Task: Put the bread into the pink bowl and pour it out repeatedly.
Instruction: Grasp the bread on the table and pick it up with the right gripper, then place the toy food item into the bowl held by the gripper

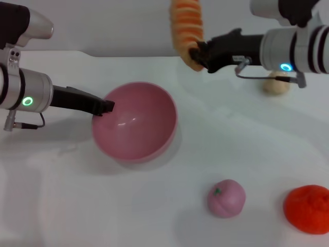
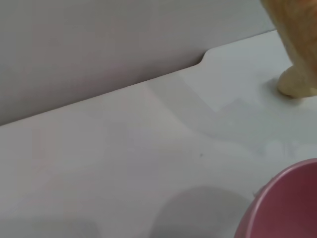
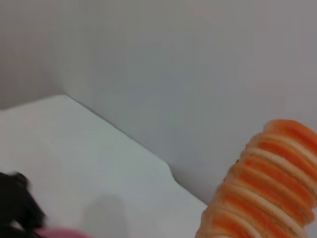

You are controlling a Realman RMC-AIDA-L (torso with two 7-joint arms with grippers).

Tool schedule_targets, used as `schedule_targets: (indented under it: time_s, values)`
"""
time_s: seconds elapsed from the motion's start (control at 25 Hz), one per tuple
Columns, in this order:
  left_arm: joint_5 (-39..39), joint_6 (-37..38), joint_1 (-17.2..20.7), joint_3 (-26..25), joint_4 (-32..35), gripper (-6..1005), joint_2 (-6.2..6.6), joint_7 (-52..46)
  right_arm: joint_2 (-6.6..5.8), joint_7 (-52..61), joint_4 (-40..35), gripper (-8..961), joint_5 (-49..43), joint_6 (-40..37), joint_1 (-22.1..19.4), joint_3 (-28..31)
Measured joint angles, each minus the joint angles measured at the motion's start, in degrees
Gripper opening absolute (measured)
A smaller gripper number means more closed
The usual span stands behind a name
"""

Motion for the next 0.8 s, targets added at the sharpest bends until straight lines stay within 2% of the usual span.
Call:
schedule_targets:
  time_s: [0.32, 0.8]
  values:
    - [0.0, 1.1, -0.6, 0.3, -0.4, 34, 0.06, 0.0, 0.13, -2.6, -6.9, 127, 5.3, -1.3, 0.0, -5.6]
    - [0.5, 5.2, -1.0, -0.2, -0.5, 34, 0.33, -0.1, 0.08, -2.9, -5.7, 122, 7.6, -2.4, 0.2, -10.7]
